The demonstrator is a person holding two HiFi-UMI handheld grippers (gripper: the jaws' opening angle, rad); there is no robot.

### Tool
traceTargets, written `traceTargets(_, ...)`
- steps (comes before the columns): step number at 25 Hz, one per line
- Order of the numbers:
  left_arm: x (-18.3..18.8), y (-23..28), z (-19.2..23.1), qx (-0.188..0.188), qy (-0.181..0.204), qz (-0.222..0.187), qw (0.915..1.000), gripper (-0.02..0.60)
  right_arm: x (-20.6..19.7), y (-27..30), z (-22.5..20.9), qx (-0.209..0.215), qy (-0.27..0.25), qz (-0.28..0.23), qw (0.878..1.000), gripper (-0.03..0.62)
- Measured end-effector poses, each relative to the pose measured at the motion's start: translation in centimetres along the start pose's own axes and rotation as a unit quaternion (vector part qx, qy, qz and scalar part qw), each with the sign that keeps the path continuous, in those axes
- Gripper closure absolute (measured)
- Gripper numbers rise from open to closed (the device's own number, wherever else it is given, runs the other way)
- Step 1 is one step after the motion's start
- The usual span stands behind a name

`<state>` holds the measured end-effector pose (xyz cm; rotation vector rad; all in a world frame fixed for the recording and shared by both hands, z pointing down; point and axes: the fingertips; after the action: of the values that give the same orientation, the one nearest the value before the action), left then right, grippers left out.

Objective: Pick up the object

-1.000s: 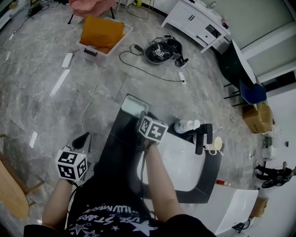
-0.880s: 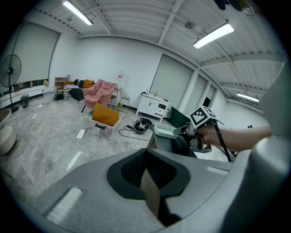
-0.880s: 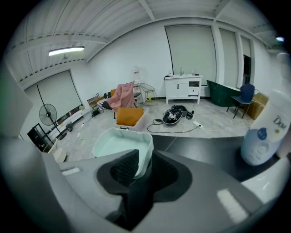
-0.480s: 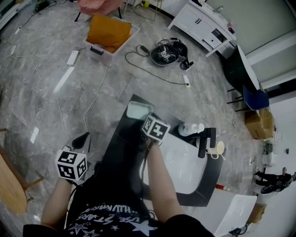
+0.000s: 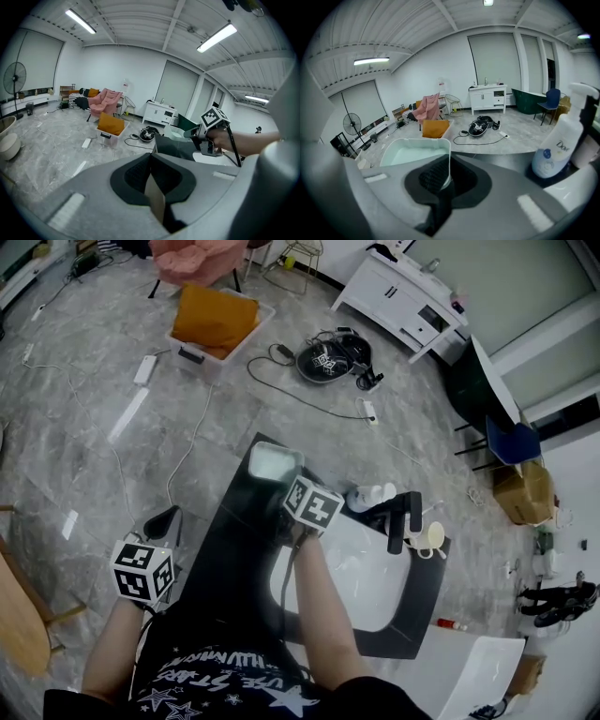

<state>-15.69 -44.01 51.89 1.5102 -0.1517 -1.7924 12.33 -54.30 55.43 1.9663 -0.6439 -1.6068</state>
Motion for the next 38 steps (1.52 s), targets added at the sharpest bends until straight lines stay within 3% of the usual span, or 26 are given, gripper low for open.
traceTargets(8, -0.5, -2.9, -4.7, 0.021, 0.007, -0.028, 0.9994, 0.572, 0.6, -5.8, -0.8, 0.042, -0.016, -0.028, 0.999, 0.583)
traceTargets(19, -4.6, -7.0, -11.8, 0.067, 0.015, -0.055, 0.9961, 0.572, -2.6, -12.8, -4.4, 0.109, -0.029, -0.048, 0.992, 0.583)
traceTargets(27, -6.9, -9.2, -15.3, 0.102, 0.009, -0.052, 0.9934, 0.572, -5.0, -15.2, -6.3, 0.135, -0.048, -0.032, 0.989, 0.583)
traceTargets(38, -8.0, -7.2, -18.0, 0.076, 0.019, -0.034, 0.9963, 0.572, -7.4, -17.5, -7.5, 0.135, -0.057, -0.035, 0.989, 0.583)
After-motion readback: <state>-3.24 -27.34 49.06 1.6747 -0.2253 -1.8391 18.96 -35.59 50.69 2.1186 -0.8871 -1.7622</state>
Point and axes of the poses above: the fingertips, and each gripper's own axes: y forward along the fingers, z to its left, x out of its top, and after that the axes turned 3 degrees about -y, right-handed
